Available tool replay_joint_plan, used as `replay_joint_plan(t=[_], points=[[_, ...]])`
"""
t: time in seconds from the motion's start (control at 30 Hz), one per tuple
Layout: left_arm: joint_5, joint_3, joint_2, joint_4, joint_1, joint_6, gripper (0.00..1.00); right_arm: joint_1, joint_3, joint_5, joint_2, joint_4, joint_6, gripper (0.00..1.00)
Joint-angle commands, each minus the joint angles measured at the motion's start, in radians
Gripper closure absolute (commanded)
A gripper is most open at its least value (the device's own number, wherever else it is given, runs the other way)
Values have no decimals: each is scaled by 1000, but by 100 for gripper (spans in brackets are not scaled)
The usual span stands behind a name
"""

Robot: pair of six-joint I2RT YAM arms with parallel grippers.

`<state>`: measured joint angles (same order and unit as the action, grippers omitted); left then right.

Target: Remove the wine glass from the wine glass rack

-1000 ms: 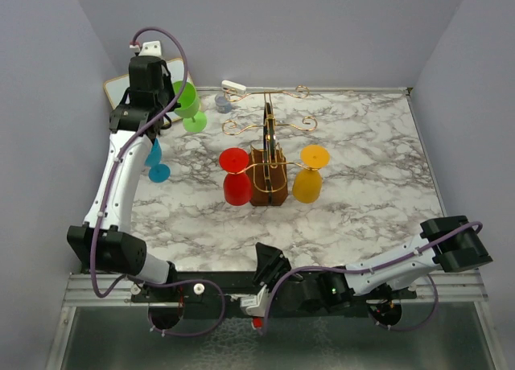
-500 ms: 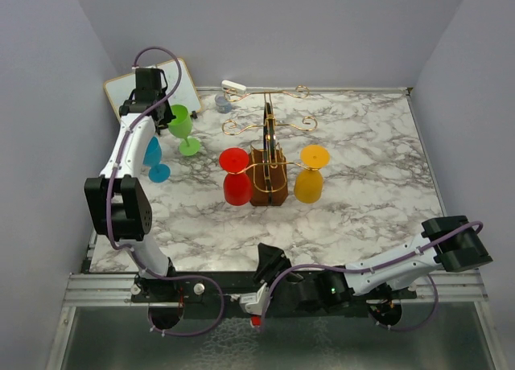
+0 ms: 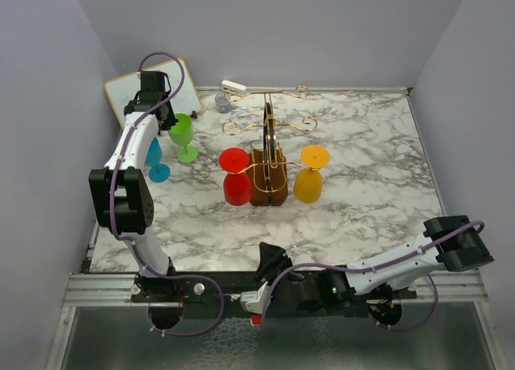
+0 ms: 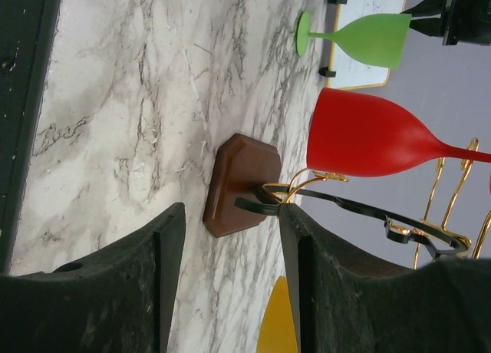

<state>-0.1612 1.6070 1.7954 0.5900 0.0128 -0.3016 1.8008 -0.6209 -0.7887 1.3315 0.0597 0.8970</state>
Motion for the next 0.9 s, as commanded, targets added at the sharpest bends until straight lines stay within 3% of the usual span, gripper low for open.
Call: replay_joint_plan(t=[0.0, 0.27, 0.53, 0.7, 0.87], points=[[-16, -18, -56, -26, 0, -4, 75, 7, -34, -22, -31, -7, -23, 48], [-35, -81, -226, -63, 0, -9, 71, 6, -87, -5, -48, -54, -78, 48], [84, -424, -621, -357, 0, -47, 66, -13, -346, 21, -73, -128, -123, 45], [76, -584, -799, -434, 0, -66, 66, -209, -588, 112, -42, -68, -120, 43], [103, -656, -857, -444, 0, -74, 64, -508, -913, 281, 56, -120, -309, 38]])
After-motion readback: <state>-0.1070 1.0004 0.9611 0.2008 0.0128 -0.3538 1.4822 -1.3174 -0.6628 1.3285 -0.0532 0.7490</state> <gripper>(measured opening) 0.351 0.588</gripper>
